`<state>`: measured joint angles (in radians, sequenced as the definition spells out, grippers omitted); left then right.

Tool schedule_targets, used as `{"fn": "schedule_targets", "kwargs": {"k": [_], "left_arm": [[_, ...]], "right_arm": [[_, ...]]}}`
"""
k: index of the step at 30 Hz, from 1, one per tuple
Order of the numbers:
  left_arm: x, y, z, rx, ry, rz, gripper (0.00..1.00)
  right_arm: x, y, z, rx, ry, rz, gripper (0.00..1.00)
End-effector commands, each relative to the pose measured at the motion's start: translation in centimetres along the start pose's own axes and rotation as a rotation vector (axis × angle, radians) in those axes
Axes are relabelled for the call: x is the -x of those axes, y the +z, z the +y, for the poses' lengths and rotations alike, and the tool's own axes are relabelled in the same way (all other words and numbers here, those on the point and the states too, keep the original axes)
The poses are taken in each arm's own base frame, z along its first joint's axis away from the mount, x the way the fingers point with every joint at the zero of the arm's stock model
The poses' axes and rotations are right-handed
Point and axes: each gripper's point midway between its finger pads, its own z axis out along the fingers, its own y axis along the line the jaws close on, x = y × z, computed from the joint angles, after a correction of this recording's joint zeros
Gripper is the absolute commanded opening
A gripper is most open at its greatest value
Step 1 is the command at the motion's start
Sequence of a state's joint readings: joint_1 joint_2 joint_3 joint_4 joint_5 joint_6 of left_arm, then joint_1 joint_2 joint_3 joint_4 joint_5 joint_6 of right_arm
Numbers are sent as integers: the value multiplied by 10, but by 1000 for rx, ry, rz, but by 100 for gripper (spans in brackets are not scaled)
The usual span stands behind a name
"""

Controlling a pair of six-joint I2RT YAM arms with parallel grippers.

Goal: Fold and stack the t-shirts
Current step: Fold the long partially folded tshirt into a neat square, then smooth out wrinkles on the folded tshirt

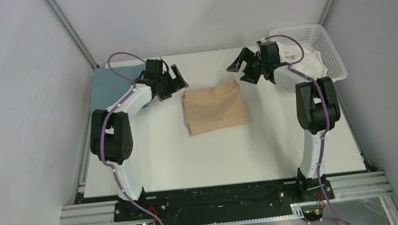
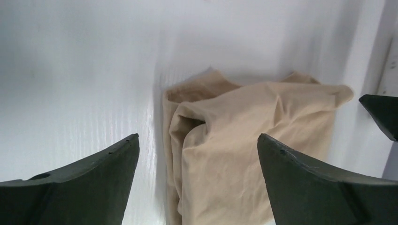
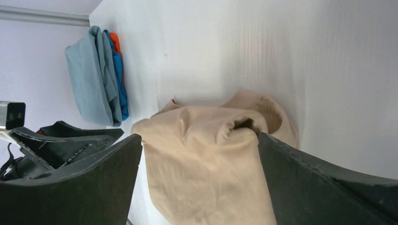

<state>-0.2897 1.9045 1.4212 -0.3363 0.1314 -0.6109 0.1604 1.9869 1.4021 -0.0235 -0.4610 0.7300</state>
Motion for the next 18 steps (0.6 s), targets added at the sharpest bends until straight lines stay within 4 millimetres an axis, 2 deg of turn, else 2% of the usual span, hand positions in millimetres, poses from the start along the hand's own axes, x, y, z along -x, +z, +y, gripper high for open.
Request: {"fn": "schedule_targets", "kwargs": {"k": [1, 3, 6, 9, 11, 13, 14, 15, 16, 17, 18], "left_arm": [[33, -31, -25, -62, 14, -96, 99], [22, -41, -32, -81, 29, -87, 100], [-2, -46, -44, -122, 74, -39, 100], [-27, -37, -57, -164, 101, 33, 100], [-36, -24, -60, -174, 102, 75, 100], [-34, -12, -62, -170, 101, 82, 100], [-27, -9, -67, -172, 105, 67, 100], [-27, 4, -58, -131, 99, 63, 100], [-19, 9, -59, -121, 97, 43, 100], [-21, 23, -49, -82, 85, 49, 100], [-13, 27, -48, -72, 73, 33, 100]], "right_arm": [[24, -14, 31, 32, -89, -40, 99], [15, -25, 30, 2, -98, -56, 99], [-16, -37, 31, 11, -120, -19, 99], [-49, -30, 41, 65, -135, 70, 99], [-59, -20, 47, 113, -139, 96, 99], [-58, -7, 48, 149, -124, 91, 99], [-50, -4, 51, 166, -113, 68, 99], [-47, 4, 48, 164, -100, 65, 99], [-40, 8, 46, 169, -85, 51, 99], [-36, 17, 41, 163, -74, 49, 99], [-29, 22, 37, 161, -58, 33, 99]]}}
